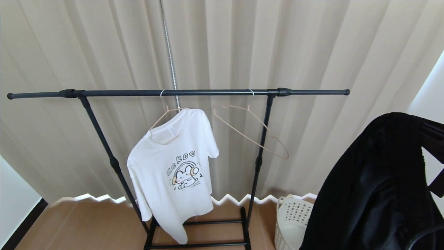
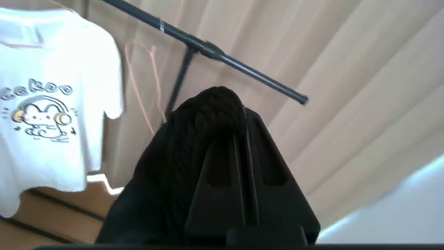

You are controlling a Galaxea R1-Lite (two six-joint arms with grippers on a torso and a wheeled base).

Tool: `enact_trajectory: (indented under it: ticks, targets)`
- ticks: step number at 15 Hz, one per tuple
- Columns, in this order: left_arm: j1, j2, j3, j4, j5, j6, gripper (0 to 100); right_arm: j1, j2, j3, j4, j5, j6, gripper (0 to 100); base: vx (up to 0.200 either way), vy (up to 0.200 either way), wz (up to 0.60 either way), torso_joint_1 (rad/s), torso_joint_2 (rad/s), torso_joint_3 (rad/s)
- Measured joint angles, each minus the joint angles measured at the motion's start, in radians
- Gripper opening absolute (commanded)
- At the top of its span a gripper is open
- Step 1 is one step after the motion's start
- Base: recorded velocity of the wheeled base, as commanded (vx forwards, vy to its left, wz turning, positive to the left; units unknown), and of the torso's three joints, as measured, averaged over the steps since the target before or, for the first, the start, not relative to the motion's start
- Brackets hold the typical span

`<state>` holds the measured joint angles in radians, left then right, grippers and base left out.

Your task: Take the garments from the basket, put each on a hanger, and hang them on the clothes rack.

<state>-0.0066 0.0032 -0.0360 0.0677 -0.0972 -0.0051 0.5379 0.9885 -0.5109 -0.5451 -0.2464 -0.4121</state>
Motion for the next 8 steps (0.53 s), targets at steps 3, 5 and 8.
enact_trajectory:
  ticks: [3, 5, 8]
  targets:
    - [0.001, 0.000, 0.000, 0.001, -0.002, 0.004, 100, 0.000, -0.011, 0.001, 0.000, -0.001, 0.000, 0, 0.000, 0.000, 0.00, 0.000, 0.00, 0.000]
    - [0.001, 0.001, -0.001, 0.004, -0.002, 0.010, 100, 0.000, -0.015, 0.007, 0.001, -0.001, 0.000, 0, 0.000, 0.000, 0.00, 0.000, 0.00, 0.000]
    - [0.005, 0.007, -0.007, 0.013, -0.003, 0.037, 100, 0.009, -0.007, 0.005, 0.008, 0.000, 0.008, 0, 0.000, 0.000, 0.00, 0.000, 0.00, 0.000]
